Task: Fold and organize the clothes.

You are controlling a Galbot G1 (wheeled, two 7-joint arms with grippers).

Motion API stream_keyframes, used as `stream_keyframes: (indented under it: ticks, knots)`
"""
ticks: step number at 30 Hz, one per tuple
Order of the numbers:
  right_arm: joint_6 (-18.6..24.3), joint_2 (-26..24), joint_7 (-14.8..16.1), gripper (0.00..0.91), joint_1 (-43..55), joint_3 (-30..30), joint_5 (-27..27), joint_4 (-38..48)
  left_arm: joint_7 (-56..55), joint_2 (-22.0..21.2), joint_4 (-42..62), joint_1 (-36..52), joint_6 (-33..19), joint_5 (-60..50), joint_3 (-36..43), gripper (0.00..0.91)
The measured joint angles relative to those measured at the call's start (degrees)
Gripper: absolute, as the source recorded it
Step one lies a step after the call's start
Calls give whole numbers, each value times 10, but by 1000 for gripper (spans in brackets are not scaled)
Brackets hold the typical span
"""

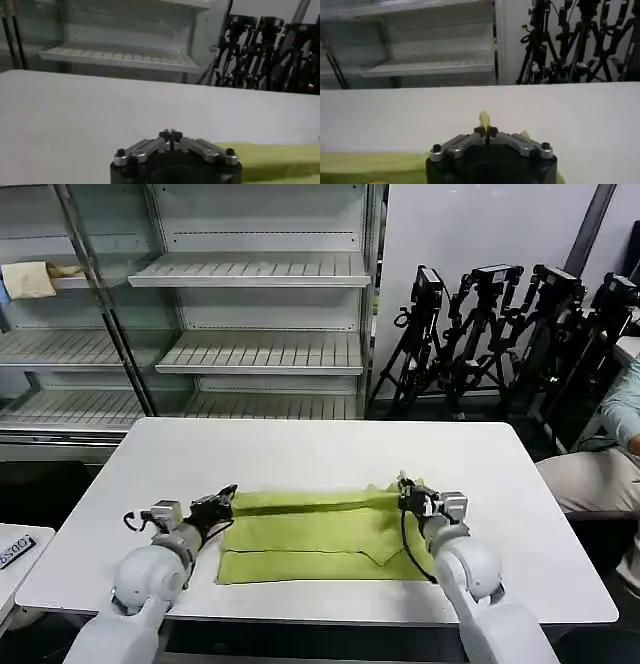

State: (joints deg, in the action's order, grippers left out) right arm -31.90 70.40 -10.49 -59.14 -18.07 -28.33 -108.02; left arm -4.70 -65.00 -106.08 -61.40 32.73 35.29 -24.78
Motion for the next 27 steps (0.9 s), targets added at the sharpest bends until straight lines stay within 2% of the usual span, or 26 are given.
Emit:
stream_keyframes:
  ticks: [8,18,19,20,27]
  knots:
    - [3,-13,-2,0,-48,-11,10,-48,3,1,-42,-46,-2,-5,-9,20]
    - [5,-18,-2,0,-68,-22,18,-63,3,-3,-75,-82,1,-17,-5,20]
    - [6,-18,-2,0,-69,-22,19,-63,4,-2,-77,-85,1,-17,-5,564]
    - [6,-18,-1,907,-71,-22,21,-64,4,-2,-80,-88,2,-18,-5,907]
    - [12,-26,6,907,-84,-28,28,-78,-3,-4,-101,-106,3,-30,-5,907]
